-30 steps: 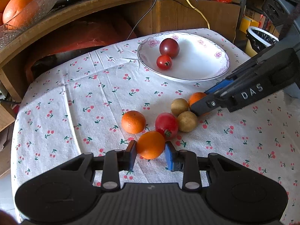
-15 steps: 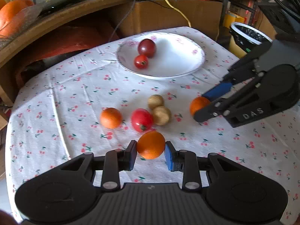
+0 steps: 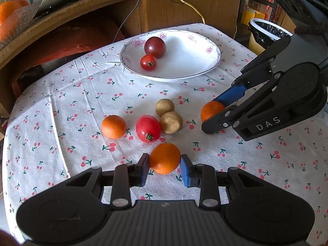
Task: Organize fruits
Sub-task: 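Carry both oranges into the white bowl and open both grippers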
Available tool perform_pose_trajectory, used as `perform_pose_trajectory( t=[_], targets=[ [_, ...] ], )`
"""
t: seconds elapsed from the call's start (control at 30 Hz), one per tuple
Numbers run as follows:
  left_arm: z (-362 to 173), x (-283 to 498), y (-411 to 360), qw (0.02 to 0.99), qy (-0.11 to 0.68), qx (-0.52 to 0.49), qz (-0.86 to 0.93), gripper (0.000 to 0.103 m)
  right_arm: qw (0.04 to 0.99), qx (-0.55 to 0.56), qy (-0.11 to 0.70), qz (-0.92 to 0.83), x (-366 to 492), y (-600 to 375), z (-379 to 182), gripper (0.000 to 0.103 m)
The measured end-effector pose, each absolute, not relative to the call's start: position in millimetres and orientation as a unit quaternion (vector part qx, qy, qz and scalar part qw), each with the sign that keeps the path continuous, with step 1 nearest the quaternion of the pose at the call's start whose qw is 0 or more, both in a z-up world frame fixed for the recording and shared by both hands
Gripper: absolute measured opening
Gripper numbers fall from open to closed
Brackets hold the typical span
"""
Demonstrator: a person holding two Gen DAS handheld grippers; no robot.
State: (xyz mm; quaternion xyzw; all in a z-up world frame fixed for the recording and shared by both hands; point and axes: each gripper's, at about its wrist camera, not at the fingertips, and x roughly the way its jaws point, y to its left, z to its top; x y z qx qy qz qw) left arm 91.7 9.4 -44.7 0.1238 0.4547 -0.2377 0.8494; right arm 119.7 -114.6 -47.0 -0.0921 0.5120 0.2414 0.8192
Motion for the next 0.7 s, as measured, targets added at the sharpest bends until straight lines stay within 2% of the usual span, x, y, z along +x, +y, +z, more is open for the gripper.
perform_pose_trajectory(
  t=[0.7],
  targets=[
    [-31.4,95.4,-15.8,0.856,0.454,0.148,-0.198,0.039,0.837,-0.097,0.494,0.215,110.7,-119.0,-33.3,0.029]
  ],
)
